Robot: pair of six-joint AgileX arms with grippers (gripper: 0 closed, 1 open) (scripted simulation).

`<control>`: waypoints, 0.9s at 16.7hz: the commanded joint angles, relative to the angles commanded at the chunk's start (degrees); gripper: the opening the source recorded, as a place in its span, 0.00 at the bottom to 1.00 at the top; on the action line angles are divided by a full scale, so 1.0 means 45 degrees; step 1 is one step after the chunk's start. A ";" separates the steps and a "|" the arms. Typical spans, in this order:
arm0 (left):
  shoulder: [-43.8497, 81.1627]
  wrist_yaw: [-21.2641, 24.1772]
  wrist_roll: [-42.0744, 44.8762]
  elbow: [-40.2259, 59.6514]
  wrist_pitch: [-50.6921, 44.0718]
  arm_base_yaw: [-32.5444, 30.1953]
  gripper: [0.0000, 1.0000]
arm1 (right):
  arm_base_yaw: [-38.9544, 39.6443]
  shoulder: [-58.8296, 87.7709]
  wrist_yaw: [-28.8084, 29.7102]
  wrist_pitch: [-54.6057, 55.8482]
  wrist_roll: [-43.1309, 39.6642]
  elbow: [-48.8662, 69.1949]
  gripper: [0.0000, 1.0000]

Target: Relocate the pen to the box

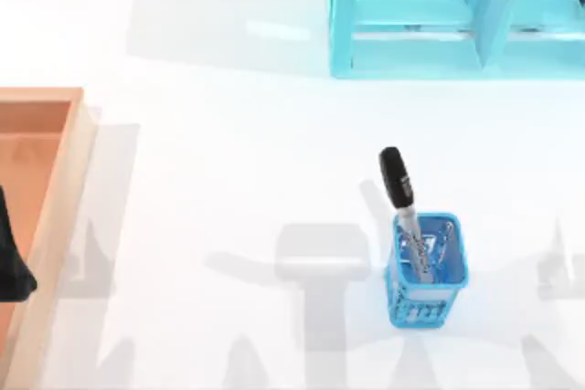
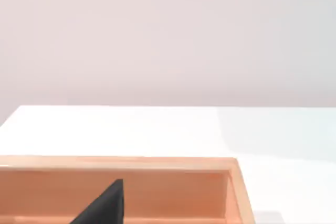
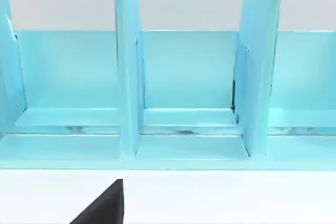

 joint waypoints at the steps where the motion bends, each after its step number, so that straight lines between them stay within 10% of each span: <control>1: 0.0000 0.0000 0.0000 0.0000 0.0000 0.0000 1.00 | 0.0000 0.0000 0.0000 0.0000 0.0000 0.0000 1.00; 7: 0.2003 -0.0480 -0.0840 0.0425 0.1715 -0.1489 1.00 | 0.0000 0.0000 0.0000 0.0000 0.0000 0.0000 1.00; 15: 1.0791 -0.2257 -0.3952 0.1999 0.8071 -0.7002 1.00 | 0.0000 0.0000 0.0000 0.0000 0.0000 0.0000 1.00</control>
